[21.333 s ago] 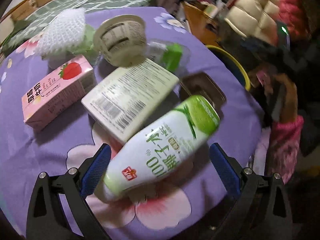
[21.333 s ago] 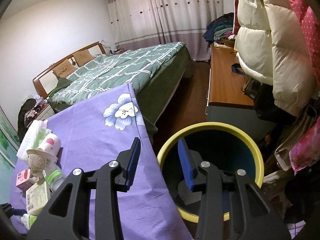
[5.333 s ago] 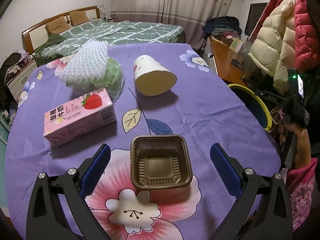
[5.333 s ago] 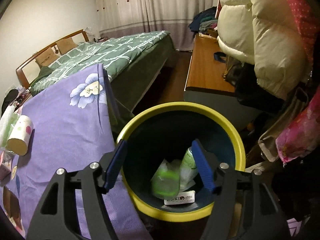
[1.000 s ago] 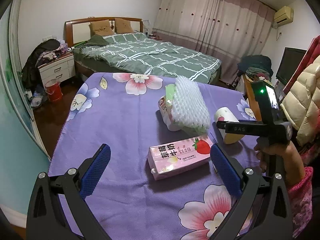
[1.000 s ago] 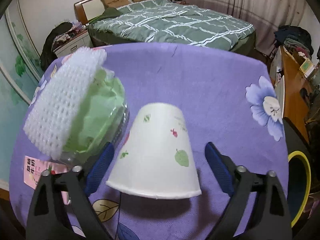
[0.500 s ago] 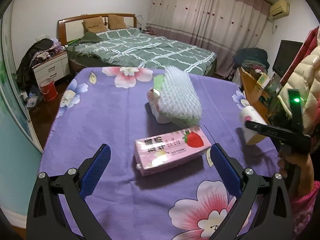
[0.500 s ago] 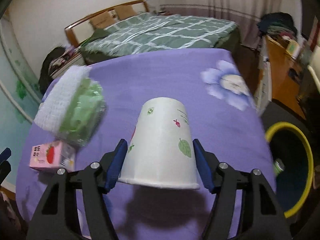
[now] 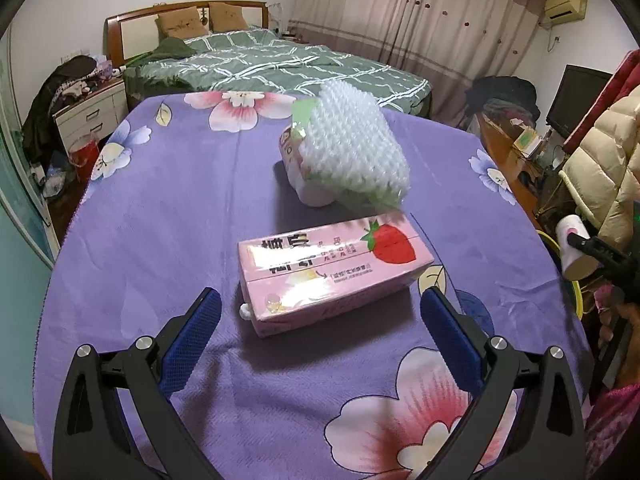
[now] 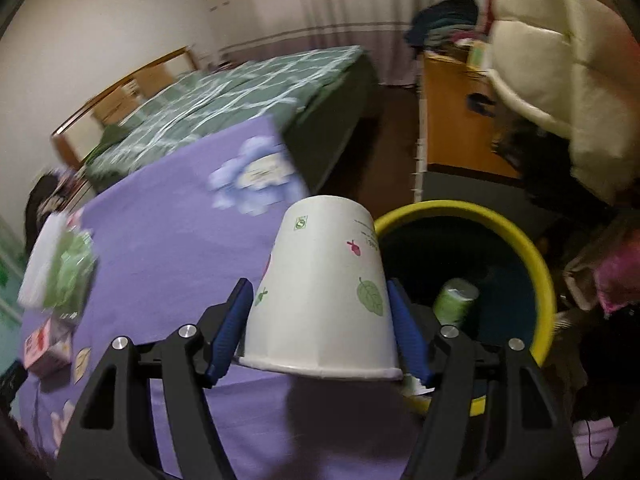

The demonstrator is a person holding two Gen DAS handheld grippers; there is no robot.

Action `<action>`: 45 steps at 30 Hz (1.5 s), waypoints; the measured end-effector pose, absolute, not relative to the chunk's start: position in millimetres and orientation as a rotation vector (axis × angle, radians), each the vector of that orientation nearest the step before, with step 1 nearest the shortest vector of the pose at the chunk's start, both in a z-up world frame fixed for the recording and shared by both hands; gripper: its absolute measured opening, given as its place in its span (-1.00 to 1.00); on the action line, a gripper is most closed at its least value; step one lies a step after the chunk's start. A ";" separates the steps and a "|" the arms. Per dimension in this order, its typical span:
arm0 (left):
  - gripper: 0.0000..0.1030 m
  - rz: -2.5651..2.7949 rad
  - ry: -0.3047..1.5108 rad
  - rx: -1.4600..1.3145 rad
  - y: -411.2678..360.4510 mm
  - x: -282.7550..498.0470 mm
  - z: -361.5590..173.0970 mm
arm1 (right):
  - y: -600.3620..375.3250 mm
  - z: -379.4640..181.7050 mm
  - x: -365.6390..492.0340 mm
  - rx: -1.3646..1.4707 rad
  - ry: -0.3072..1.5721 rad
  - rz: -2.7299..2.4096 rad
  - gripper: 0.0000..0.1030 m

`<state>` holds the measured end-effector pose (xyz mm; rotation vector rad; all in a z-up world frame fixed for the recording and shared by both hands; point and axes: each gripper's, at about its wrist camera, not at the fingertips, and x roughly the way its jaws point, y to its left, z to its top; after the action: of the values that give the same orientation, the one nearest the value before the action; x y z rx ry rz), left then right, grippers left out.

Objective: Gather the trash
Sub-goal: 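Carry the paper cup over the bin and open the right tool, then grasp the pink strawberry milk carton with the left tool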

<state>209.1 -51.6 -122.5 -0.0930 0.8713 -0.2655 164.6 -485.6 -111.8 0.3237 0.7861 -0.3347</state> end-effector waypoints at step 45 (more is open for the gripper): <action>0.90 -0.546 0.923 0.080 -145.6 223.1 -121.6 | -513.0 -123.2 156.3 0.352 0.755 -0.405 0.63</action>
<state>223.1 -145.6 -121.6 0.0797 0.9231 -0.5455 156.3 -513.0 -123.2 0.3521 0.7546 -0.4049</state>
